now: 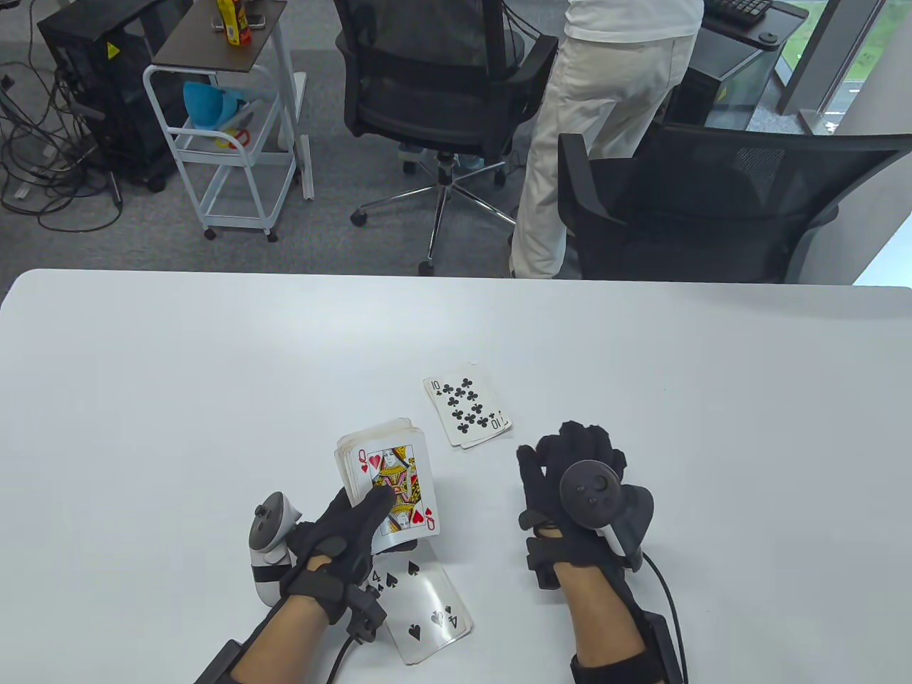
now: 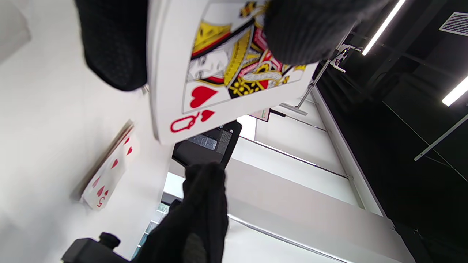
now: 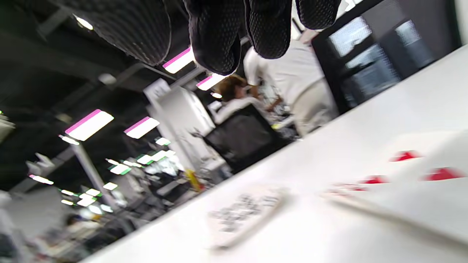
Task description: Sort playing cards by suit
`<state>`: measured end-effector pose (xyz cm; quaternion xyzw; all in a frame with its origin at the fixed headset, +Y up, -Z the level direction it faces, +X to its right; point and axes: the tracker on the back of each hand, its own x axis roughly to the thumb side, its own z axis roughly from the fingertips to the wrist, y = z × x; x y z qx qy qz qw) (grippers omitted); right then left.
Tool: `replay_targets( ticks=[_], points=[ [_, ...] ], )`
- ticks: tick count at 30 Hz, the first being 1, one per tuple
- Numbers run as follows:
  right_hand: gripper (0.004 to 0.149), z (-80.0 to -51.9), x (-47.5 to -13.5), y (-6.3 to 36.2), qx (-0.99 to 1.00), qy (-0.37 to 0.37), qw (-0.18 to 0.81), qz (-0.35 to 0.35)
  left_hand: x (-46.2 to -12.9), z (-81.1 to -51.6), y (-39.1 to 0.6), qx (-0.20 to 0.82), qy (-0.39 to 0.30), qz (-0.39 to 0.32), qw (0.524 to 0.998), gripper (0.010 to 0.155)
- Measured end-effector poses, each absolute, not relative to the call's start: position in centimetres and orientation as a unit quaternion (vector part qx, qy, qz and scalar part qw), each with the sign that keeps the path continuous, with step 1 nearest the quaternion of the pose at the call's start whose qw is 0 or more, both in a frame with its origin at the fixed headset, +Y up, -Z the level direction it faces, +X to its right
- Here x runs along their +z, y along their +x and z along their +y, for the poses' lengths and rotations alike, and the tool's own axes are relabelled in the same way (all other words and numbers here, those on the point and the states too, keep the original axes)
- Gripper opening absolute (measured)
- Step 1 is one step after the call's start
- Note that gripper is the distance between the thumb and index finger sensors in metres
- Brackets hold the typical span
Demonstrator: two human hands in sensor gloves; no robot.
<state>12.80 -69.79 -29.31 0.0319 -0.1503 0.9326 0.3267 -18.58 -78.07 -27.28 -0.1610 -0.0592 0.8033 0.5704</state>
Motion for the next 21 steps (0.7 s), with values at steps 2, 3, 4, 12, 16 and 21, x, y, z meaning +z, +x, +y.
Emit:
replay_targets(
  ticks=[2,3,4,12,16,21],
  points=[
    [0.049,-69.1,-28.6,11.5,0.918,0.064,0.355,-0.165,-27.3,-78.1,-18.5,0.801,-0.163,-0.059,0.574,0.06],
    [0.049,-68.9,-28.4,11.0,0.916,0.077,0.358,-0.166,-27.3,-78.1,-18.5,0.8,-0.163,-0.059,0.574,0.061],
    [0.049,-68.8,-28.1,10.5,0.914,0.089,0.36,-0.166,-27.3,-78.1,-18.5,0.801,-0.163,-0.058,0.573,0.061],
    [0.056,-69.9,-27.4,7.1,0.913,0.156,0.359,-0.113,-27.3,-78.1,-18.4,0.798,-0.168,-0.059,0.575,0.061],
    [0.062,-70.5,-27.1,5.7,0.916,0.179,0.349,-0.087,-27.3,-78.1,-18.4,0.796,-0.171,-0.061,0.577,0.061],
    [0.066,-70.9,-26.8,4.5,0.921,0.186,0.333,-0.084,-27.3,-78.1,-18.4,0.798,-0.17,-0.059,0.576,0.061]
  ],
)
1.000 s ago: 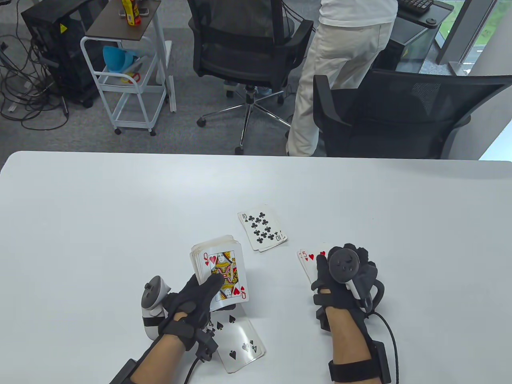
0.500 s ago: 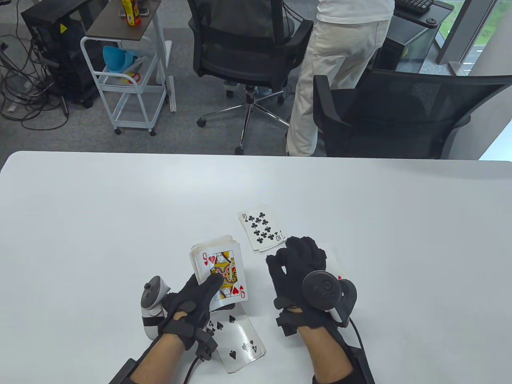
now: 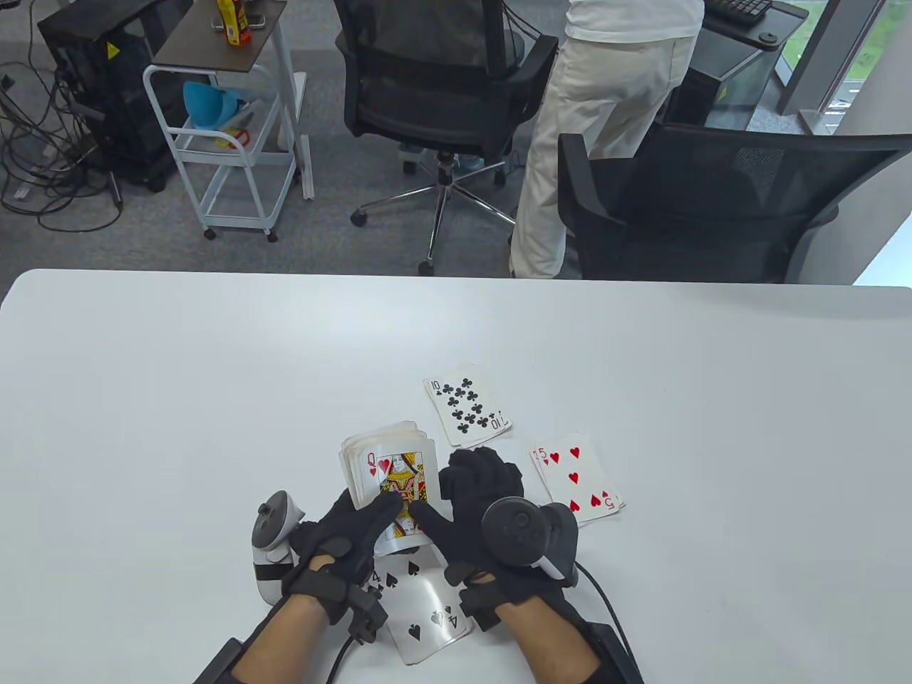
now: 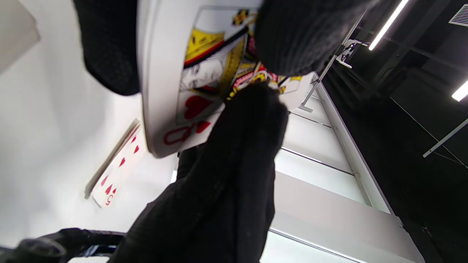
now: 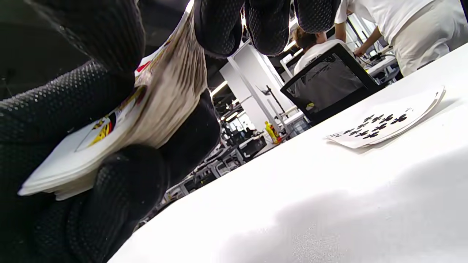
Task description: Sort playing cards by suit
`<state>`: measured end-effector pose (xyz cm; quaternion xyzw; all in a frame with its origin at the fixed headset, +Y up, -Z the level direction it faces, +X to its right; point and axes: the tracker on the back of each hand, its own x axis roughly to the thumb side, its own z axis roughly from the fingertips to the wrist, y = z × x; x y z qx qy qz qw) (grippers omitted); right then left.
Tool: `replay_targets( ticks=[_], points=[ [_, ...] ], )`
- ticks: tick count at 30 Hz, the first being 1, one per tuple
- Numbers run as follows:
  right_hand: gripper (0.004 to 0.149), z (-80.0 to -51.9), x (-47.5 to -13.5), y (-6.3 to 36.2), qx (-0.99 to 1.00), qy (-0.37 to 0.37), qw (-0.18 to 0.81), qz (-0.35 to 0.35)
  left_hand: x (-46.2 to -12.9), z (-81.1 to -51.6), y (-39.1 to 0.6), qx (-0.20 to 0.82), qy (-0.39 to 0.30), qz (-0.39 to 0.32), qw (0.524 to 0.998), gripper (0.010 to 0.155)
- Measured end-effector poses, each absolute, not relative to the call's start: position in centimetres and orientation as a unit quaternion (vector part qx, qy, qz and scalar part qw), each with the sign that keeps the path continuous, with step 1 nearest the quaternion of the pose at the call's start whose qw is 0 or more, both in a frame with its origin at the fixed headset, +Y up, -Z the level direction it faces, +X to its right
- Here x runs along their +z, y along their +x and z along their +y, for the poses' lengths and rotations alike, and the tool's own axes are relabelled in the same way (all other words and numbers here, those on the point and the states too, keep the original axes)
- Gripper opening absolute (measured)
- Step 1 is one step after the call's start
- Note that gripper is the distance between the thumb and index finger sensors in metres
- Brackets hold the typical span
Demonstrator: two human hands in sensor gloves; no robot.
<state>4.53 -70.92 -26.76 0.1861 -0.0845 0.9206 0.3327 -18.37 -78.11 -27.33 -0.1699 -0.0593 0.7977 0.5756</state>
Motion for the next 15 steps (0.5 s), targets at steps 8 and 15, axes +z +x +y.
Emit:
replay_targets(
  ticks=[8,15],
  points=[
    [0.061,-71.19,-26.49,4.25,0.914,0.171,0.354,-0.104,-27.26,-78.13,-18.23,0.799,-0.171,-0.062,0.573,0.061],
    [0.048,-70.94,-26.48,4.84,0.898,0.159,0.387,-0.137,-27.2,-78.22,-18.06,0.803,-0.182,-0.064,0.564,0.062]
  ],
)
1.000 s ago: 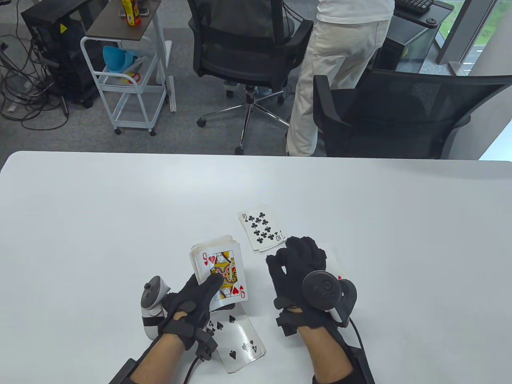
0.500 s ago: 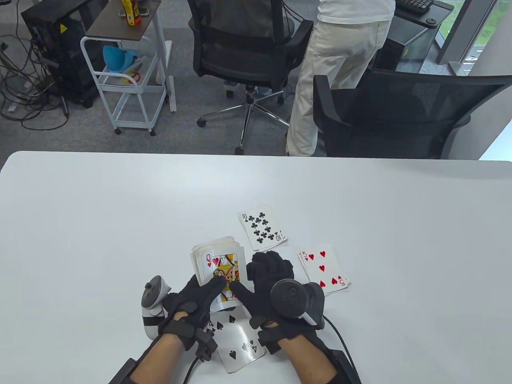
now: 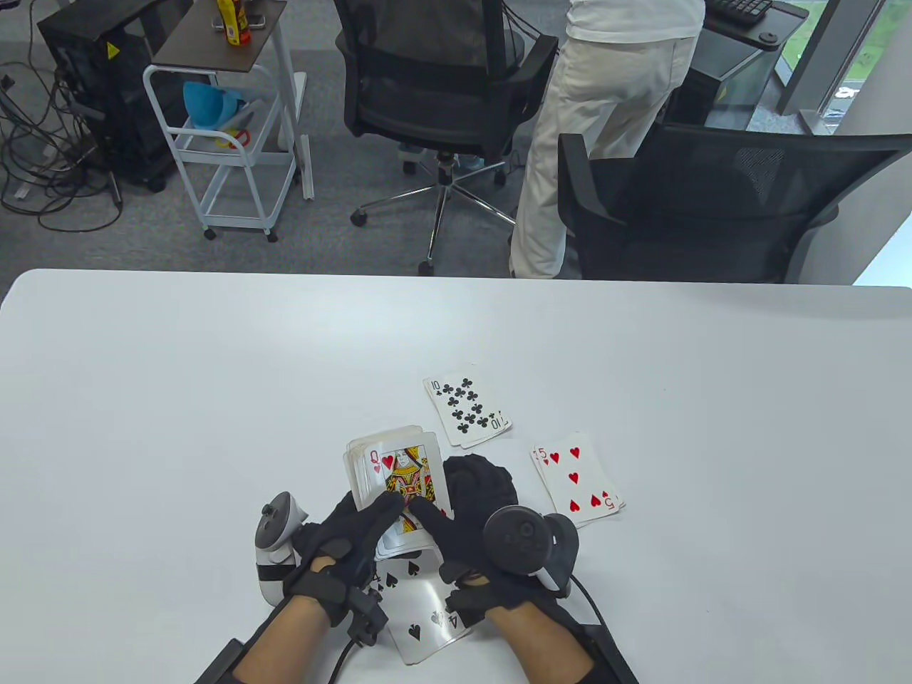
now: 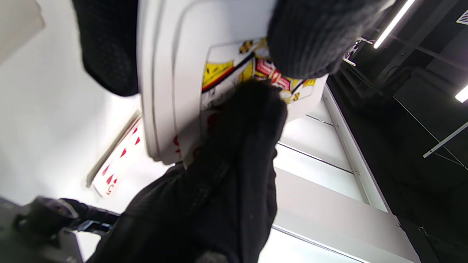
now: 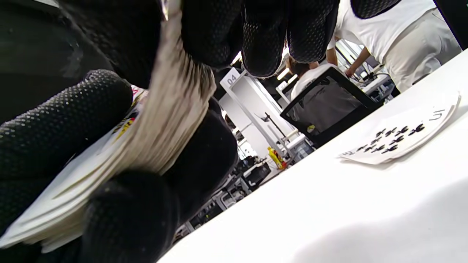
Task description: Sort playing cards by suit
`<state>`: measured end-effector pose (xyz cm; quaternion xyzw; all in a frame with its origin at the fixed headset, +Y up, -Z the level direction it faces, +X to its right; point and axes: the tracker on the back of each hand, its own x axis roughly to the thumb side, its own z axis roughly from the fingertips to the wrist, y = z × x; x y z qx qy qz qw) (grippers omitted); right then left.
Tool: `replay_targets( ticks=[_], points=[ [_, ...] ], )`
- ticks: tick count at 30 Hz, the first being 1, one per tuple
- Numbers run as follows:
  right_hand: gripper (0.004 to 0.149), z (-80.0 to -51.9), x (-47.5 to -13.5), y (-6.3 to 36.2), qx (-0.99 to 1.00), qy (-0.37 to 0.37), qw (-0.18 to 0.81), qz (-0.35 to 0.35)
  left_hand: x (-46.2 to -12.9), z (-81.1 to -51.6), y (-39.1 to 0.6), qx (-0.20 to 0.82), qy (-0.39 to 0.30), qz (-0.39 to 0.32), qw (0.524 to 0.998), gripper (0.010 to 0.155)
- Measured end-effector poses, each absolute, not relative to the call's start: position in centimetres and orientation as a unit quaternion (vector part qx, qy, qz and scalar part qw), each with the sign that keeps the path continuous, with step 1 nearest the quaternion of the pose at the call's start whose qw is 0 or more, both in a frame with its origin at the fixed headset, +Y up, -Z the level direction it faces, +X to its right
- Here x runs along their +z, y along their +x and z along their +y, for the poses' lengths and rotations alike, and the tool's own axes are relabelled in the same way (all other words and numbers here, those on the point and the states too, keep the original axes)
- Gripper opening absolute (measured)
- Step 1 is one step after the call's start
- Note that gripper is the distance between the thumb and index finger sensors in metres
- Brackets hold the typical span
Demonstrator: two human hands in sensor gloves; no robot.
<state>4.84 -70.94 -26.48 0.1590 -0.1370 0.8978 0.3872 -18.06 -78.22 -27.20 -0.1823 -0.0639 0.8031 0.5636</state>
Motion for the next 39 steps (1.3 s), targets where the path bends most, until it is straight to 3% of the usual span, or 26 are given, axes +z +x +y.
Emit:
replay_targets(
  ticks=[9,12,17,27,31,37,39],
  points=[
    [0.042,-70.6,-26.9,6.0,0.889,0.149,0.406,-0.149,-27.3,-77.9,-18.6,0.82,-0.171,-0.058,0.543,0.062],
    [0.046,-70.6,-27.5,6.6,0.902,0.145,0.394,-0.095,-27.2,-77.5,-19.4,0.829,-0.149,-0.049,0.536,0.061],
    [0.041,-71.0,-28.4,7.5,0.905,0.127,0.402,-0.054,-27.3,-77.3,-20.9,0.835,-0.116,-0.014,0.538,0.061],
    [0.039,-70.5,-30.5,15.9,0.899,-0.027,0.429,-0.086,-27.6,-76.3,-22.5,0.845,-0.077,-0.016,0.529,0.06],
    [0.039,-69.8,-30.4,20.0,0.912,-0.098,0.381,-0.117,-27.6,-76.4,-22.2,0.845,-0.084,-0.018,0.528,0.06],
    [0.038,-70.9,-30.7,22.6,0.916,-0.135,0.374,-0.063,-27.6,-76.7,-21.2,0.843,-0.103,-0.026,0.527,0.06],
    [0.037,-71.1,-31.0,22.6,0.933,-0.145,0.327,-0.039,-27.6,-76.8,-21.0,0.84,-0.108,-0.029,0.531,0.06]
  ],
)
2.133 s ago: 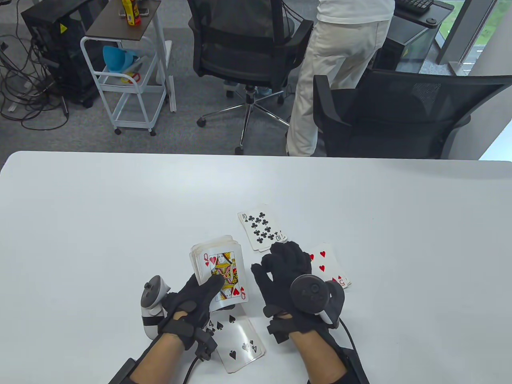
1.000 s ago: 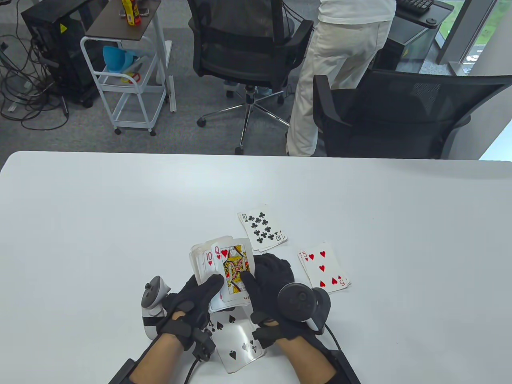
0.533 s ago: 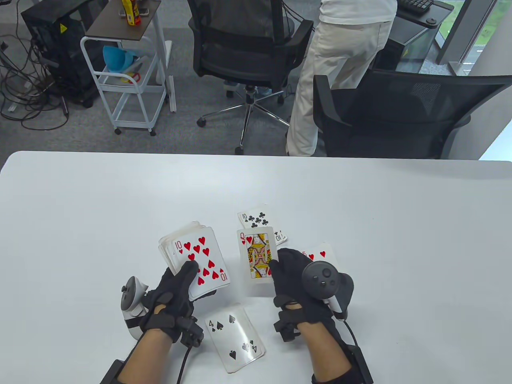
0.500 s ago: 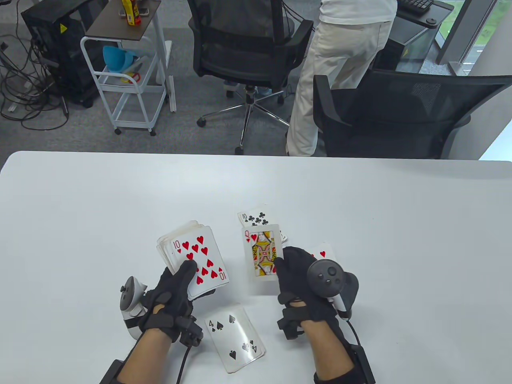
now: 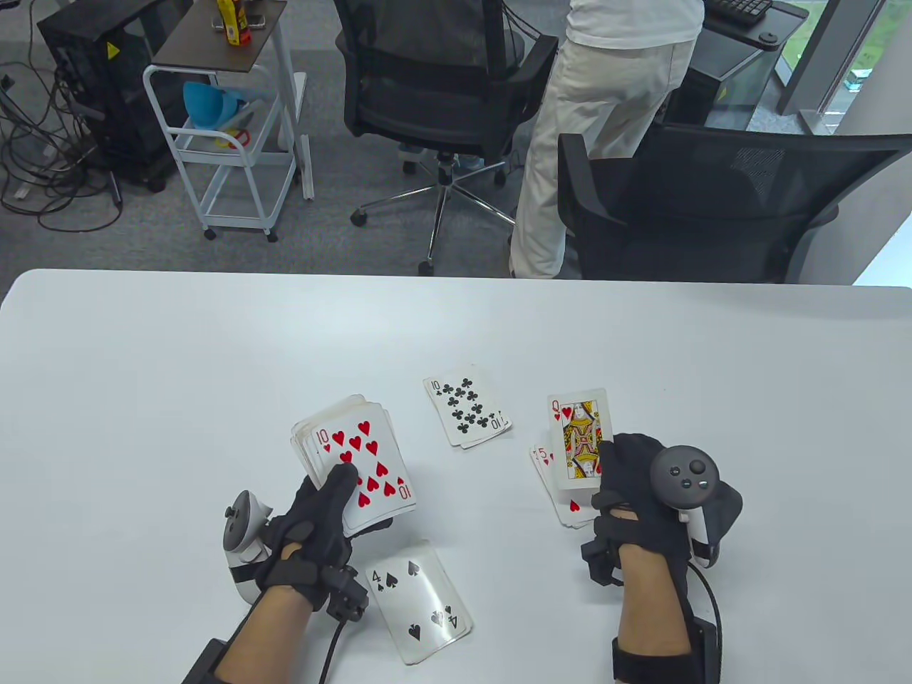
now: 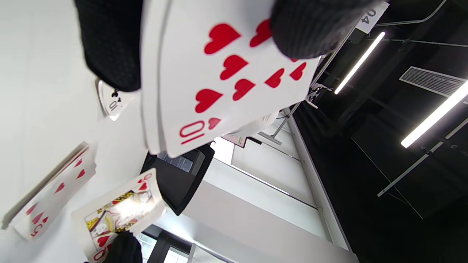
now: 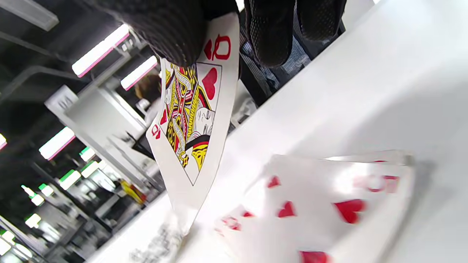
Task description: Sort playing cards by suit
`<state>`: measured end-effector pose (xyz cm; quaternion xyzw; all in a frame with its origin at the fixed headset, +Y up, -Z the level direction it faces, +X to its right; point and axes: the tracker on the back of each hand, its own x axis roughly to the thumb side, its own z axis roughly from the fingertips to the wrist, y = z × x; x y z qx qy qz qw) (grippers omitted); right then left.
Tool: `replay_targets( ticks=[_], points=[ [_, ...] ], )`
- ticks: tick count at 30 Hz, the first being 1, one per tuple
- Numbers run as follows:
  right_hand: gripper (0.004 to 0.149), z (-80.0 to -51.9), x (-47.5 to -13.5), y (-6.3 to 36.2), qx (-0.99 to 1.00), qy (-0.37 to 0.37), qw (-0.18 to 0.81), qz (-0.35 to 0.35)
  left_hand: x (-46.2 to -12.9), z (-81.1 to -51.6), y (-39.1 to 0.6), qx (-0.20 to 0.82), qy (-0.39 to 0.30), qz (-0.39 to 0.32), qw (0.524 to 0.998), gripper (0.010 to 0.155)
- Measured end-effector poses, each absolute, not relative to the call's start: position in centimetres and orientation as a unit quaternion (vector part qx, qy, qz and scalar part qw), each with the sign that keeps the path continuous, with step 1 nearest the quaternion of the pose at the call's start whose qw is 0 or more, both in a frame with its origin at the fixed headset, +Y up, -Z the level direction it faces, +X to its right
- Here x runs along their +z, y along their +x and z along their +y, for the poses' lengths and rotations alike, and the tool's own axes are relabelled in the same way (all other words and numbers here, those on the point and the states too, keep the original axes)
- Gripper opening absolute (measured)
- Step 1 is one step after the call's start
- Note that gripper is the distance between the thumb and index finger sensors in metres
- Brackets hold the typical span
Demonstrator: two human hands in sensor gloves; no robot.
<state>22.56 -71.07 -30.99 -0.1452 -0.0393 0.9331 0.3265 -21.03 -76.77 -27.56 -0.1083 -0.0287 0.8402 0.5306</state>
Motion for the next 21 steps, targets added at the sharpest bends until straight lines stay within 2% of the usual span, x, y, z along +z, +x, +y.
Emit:
replay_targets(
  ticks=[2,6,10,12,17,21],
  points=[
    [0.037,-71.8,-31.5,22.4,0.948,-0.144,0.283,-0.004,-27.5,-76.8,-21.1,0.838,-0.108,-0.029,0.534,0.06],
    [0.037,-74.2,-32.4,21.6,0.948,-0.158,0.262,0.084,-27.6,-76.9,-21.1,0.836,-0.108,-0.028,0.537,0.06],
    [0.04,-75.1,-33.1,20.6,0.968,-0.187,0.153,0.062,-27.5,-77.1,-20.8,0.831,-0.116,-0.03,0.543,0.06],
    [0.042,-75.4,-33.3,20.3,0.971,-0.193,0.131,0.059,-27.5,-77.2,-20.8,0.83,-0.119,-0.031,0.545,0.06],
    [0.051,-75.6,-33.3,20.1,0.972,-0.202,0.11,0.051,-27.5,-77.2,-20.8,0.828,-0.12,-0.032,0.547,0.06],
    [0.049,-74.3,-32.7,19.2,0.975,-0.173,0.141,0.009,-27.5,-77.3,-20.6,0.829,-0.124,-0.033,0.545,0.06]
  ],
)
